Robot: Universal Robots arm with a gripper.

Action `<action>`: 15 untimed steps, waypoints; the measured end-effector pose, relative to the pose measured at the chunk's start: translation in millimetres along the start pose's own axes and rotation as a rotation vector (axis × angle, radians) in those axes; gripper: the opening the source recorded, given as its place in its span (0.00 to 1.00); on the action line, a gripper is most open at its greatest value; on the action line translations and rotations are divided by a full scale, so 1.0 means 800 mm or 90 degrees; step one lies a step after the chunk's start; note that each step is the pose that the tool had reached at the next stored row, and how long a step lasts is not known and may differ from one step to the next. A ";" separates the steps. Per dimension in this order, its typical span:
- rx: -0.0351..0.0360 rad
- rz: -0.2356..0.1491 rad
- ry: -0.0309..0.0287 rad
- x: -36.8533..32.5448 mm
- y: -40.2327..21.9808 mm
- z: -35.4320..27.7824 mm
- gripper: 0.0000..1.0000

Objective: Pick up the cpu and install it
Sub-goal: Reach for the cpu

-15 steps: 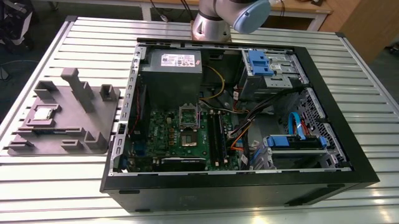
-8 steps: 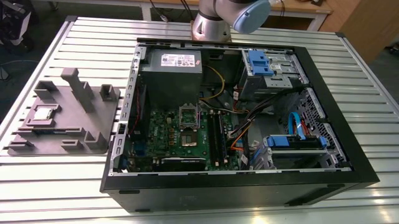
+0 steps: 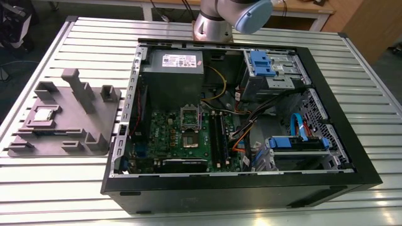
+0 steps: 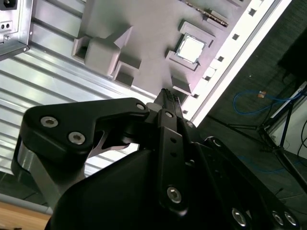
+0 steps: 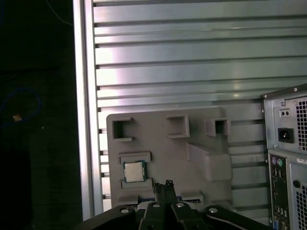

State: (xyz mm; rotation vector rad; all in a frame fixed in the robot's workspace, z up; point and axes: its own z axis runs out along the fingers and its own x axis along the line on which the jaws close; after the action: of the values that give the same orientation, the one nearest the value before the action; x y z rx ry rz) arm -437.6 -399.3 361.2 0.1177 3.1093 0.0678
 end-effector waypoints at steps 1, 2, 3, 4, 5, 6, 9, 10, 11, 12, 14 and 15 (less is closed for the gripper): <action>0.0000 0.000 0.0000 0.0001 -0.0006 0.0010 0.10; 0.0000 0.000 0.0000 0.0001 -0.0011 0.0023 0.10; 0.0000 0.000 0.0000 0.0003 -0.0015 0.0038 0.10; 0.0000 0.000 0.0000 0.0007 -0.0019 0.0056 0.10; 0.0000 0.000 0.0001 0.0010 -0.0021 0.0073 0.10; 0.0000 0.000 0.0000 0.0014 -0.0026 0.0092 0.10; 0.0001 0.000 0.0001 0.0027 -0.0041 0.0129 0.10; 0.0000 0.000 0.0000 0.0032 -0.0045 0.0143 0.10; 0.0000 0.000 0.0001 0.0037 -0.0049 0.0152 0.10; 0.0000 0.000 0.0001 0.0041 -0.0054 0.0161 0.10; 0.0000 0.000 0.0000 0.0053 -0.0063 0.0181 0.10; 0.0000 0.000 0.0001 0.0059 -0.0068 0.0189 0.10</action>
State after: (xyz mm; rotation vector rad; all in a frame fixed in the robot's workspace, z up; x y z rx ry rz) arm -442.3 -403.7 345.7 0.1177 3.1094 0.0677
